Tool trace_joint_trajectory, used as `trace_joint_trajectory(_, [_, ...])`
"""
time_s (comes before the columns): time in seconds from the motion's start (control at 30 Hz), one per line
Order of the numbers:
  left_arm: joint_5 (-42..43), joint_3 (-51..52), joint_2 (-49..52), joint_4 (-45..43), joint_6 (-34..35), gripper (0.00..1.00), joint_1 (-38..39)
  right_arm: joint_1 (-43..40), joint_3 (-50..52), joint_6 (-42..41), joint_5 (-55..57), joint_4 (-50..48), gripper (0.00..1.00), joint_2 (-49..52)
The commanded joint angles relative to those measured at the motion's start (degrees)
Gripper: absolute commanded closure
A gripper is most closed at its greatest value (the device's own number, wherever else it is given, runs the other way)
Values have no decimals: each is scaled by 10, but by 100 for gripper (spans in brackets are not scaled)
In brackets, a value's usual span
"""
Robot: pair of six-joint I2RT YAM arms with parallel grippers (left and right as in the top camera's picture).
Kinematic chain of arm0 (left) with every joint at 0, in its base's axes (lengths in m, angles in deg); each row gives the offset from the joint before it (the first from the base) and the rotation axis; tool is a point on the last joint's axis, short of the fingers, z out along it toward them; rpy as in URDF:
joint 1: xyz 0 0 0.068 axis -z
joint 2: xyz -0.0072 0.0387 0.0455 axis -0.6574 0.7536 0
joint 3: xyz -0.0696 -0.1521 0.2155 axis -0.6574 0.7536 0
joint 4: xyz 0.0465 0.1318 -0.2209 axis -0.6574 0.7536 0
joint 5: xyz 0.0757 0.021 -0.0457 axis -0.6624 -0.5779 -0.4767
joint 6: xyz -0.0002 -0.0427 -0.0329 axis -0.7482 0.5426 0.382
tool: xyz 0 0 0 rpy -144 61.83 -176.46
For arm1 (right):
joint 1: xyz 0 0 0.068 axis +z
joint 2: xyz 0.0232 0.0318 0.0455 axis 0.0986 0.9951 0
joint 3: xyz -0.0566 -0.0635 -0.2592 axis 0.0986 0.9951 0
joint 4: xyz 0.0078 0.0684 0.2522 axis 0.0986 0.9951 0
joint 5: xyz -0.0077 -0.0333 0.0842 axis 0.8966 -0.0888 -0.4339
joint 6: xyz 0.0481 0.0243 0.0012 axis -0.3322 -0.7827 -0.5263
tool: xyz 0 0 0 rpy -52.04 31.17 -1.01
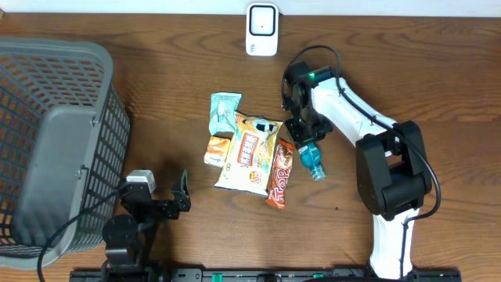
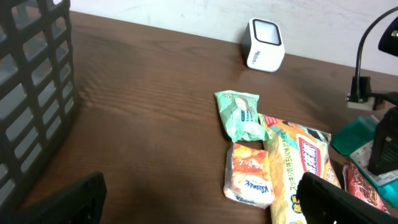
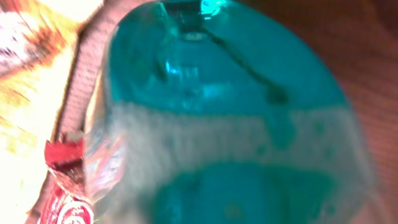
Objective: Scan the item barcode
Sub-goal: 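Lift the bottle and pull it out from beside the snack bag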
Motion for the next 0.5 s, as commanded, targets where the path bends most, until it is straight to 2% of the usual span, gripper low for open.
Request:
trace_joint_trajectory(0.0, [7, 9, -1, 13, 7, 2, 1, 2, 0, -8, 6, 8, 88, 1])
trace_joint_trajectory(0.03, [7, 9, -1, 13, 7, 2, 1, 2, -1, -8, 4, 10, 86, 1])
trace_joint_trajectory(0.13, [7, 9, -1, 13, 7, 2, 1, 2, -3, -7, -3, 10, 69, 1])
trace_joint_trajectory(0.2, [7, 9, -1, 13, 7, 2, 1, 1, -5, -8, -11, 9, 65, 1])
trace_joint_trajectory(0.3, [7, 9, -1, 13, 7, 2, 1, 0, -12, -8, -24, 10, 62, 1])
trace_joint_trajectory(0.47, [7, 9, -1, 13, 7, 2, 1, -2, -26, -8, -40, 10, 63, 1])
